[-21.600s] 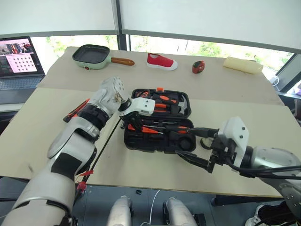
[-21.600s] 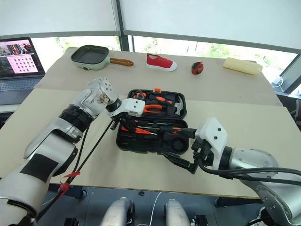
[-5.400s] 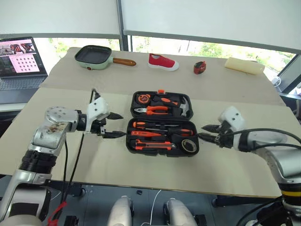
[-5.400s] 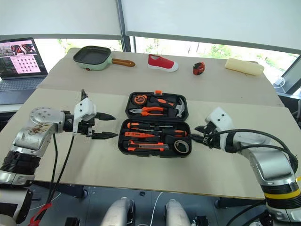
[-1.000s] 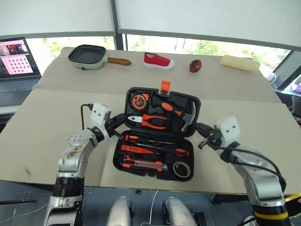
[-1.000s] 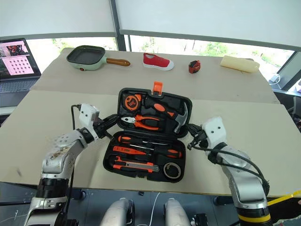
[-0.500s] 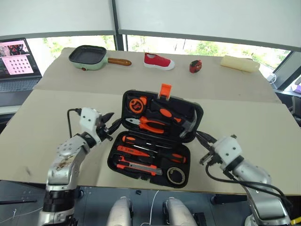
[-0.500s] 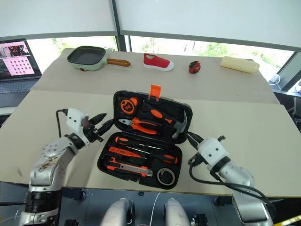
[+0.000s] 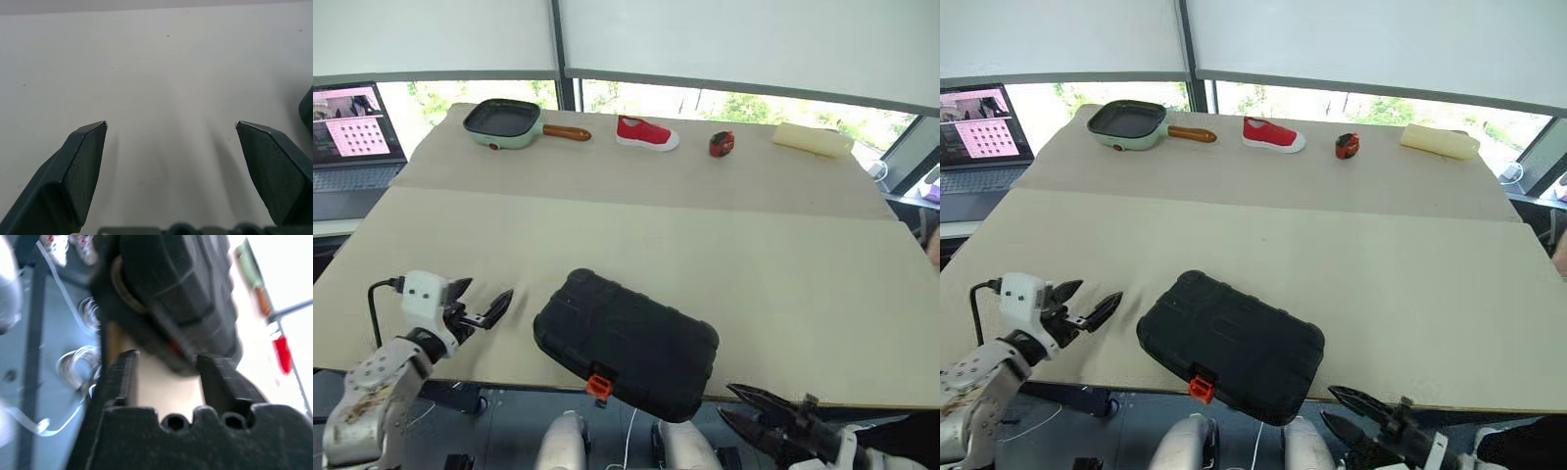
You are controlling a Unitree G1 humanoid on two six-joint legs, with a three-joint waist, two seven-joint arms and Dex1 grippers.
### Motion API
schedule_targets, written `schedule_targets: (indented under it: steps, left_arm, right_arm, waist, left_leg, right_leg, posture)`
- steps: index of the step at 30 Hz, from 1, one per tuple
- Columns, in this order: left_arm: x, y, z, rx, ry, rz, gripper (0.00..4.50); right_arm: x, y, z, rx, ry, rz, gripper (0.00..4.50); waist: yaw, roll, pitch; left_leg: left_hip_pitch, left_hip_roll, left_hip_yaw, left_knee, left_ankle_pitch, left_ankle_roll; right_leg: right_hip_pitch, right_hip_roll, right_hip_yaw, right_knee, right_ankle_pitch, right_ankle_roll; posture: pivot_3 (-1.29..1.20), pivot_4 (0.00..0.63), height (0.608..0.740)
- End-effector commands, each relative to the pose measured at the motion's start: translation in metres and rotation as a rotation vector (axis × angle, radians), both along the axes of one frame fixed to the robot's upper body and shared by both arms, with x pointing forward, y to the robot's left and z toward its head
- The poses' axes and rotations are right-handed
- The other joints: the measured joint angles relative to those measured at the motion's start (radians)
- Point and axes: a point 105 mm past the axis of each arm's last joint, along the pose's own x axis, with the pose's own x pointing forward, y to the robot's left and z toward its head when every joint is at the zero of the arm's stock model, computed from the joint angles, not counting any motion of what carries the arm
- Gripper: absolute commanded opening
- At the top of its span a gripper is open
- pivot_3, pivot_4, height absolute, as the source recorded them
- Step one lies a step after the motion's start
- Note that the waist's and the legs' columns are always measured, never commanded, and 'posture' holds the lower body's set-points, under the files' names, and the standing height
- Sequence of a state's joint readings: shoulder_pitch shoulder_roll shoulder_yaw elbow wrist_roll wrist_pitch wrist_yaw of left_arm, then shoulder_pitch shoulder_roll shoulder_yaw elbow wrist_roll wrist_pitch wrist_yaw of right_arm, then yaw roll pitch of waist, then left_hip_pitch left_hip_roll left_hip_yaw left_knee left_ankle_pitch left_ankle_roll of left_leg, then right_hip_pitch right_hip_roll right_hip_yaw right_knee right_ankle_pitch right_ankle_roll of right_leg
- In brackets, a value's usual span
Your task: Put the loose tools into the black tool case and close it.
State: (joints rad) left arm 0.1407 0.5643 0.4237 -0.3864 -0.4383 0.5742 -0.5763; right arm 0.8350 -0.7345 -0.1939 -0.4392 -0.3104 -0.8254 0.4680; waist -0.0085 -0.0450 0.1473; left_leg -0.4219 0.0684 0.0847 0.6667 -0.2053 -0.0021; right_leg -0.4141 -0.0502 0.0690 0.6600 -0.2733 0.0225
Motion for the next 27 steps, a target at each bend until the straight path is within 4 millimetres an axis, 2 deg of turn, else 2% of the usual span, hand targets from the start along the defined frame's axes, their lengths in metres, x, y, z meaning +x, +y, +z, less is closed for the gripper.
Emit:
schedule_targets:
  steps: [1,2,4,8,10,11,14,15,17,20,23,27]
  left_arm:
    - [0.013,0.011,0.018,0.046,-0.033,-0.039,4.50]
    - [0.017,0.011,0.020,0.053,-0.034,-0.055,4.50]
    - [0.021,0.001,0.017,0.072,0.019,-0.175,4.50]
    - [0.021,-0.010,0.006,0.154,0.134,-0.379,4.50]
    - [0.023,-0.012,0.005,0.203,0.135,-0.450,3.99]
    - [0.023,-0.013,0.005,0.221,0.140,-0.479,3.81]
    - [0.026,-0.028,0.002,0.313,0.189,-0.656,2.72]
    - [0.027,-0.032,0.002,0.325,0.189,-0.691,2.48]
    - [0.032,-0.040,0.003,0.326,0.188,-0.725,1.79]
    - [0.028,-0.058,0.005,0.294,0.199,-0.817,0.71]
    - [0.019,-0.074,0.002,0.287,0.212,-0.917,0.71]
    - [0.011,-0.086,-0.003,0.270,0.230,-0.975,0.71]
  right_arm:
    - [-0.013,-0.017,0.003,-0.004,0.192,-0.010,2.40]
    - [-0.012,-0.018,0.005,0.013,0.229,-0.019,2.40]
    - [0.001,-0.017,0.010,0.065,0.307,-0.034,1.86]
    - [0.023,-0.008,0.015,0.078,0.378,-0.001,0.68]
    - [0.033,-0.005,0.016,0.075,0.387,0.004,0.00]
    - [0.036,-0.004,0.017,0.072,0.390,0.013,0.00]
    - [0.051,0.006,0.015,0.008,0.424,0.090,0.00]
    - [0.054,0.008,0.015,-0.007,0.431,0.110,0.00]
    - [0.058,0.010,0.014,-0.019,0.432,0.130,0.00]
    - [0.065,0.014,0.016,-0.028,0.430,0.144,0.00]
    - [0.075,0.018,0.021,-0.012,0.417,0.143,0.00]
    - [0.096,0.023,0.032,0.055,0.388,0.102,0.00]
  waist:
    - [0.000,0.000,0.000]
    - [-0.001,-0.001,0.000]
    - [-0.002,-0.005,-0.001]
    - [-0.007,-0.005,-0.001]
    - [-0.005,-0.005,-0.001]
    - [-0.003,-0.005,-0.001]
    - [-0.002,-0.006,0.000]
    - [-0.001,-0.006,0.000]
    - [0.007,-0.005,0.000]
    - [0.009,-0.005,0.001]
    - [0.007,-0.005,0.001]
    - [0.002,-0.005,0.001]
  left_leg:
    - [0.003,-0.001,0.001,-0.001,-0.002,-0.003]
    - [0.008,-0.002,0.001,-0.003,-0.002,-0.004]
    - [0.016,-0.001,-0.001,-0.006,-0.003,-0.004]
    - [0.016,-0.001,0.000,-0.007,-0.003,-0.004]
    - [0.015,-0.002,0.001,-0.008,-0.002,-0.001]
    - [0.014,-0.002,0.001,-0.008,-0.001,0.001]
    - [0.012,-0.002,0.003,-0.008,-0.001,0.002]
    - [0.009,-0.002,0.004,-0.008,-0.001,0.002]
    - [0.007,-0.002,0.005,-0.008,-0.001,0.002]
    - [0.006,-0.003,0.005,-0.007,-0.001,0.002]
    - [0.006,-0.003,0.005,-0.007,-0.002,0.002]
    - [0.007,-0.002,0.004,-0.007,-0.001,0.002]
  right_leg:
    - [0.003,-0.003,-0.001,0.002,-0.002,0.000]
    - [0.005,-0.004,-0.001,0.000,-0.003,0.000]
    - [0.011,-0.006,-0.001,-0.001,-0.005,0.000]
    - [0.013,-0.009,-0.001,-0.002,-0.004,-0.001]
    - [0.013,-0.009,-0.001,-0.002,-0.001,-0.006]
    - [0.013,-0.009,-0.002,-0.002,-0.001,-0.005]
    - [0.011,-0.006,-0.004,-0.003,-0.001,-0.003]
    - [0.010,-0.005,-0.004,-0.002,-0.001,-0.002]
    - [0.009,-0.005,-0.005,-0.003,-0.001,-0.002]
    - [0.009,-0.005,-0.005,-0.003,0.001,0.005]
    - [0.009,-0.005,-0.005,-0.003,0.001,0.006]
    - [0.010,-0.004,-0.005,-0.002,0.001,0.006]
  posture:
    - [0.00,0.150,0.740]
    - [0.00,0.150,0.740]
    - [0.00,0.150,0.740]
    - [0.00,0.150,0.740]
    - [0.00,0.150,0.740]
    - [0.00,0.150,0.740]
    - [0.00,0.150,0.740]
    - [0.00,0.150,0.740]
    - [0.00,0.150,0.740]
    - [0.00,0.150,0.740]
    - [0.00,0.150,0.740]
    - [0.00,0.150,0.740]
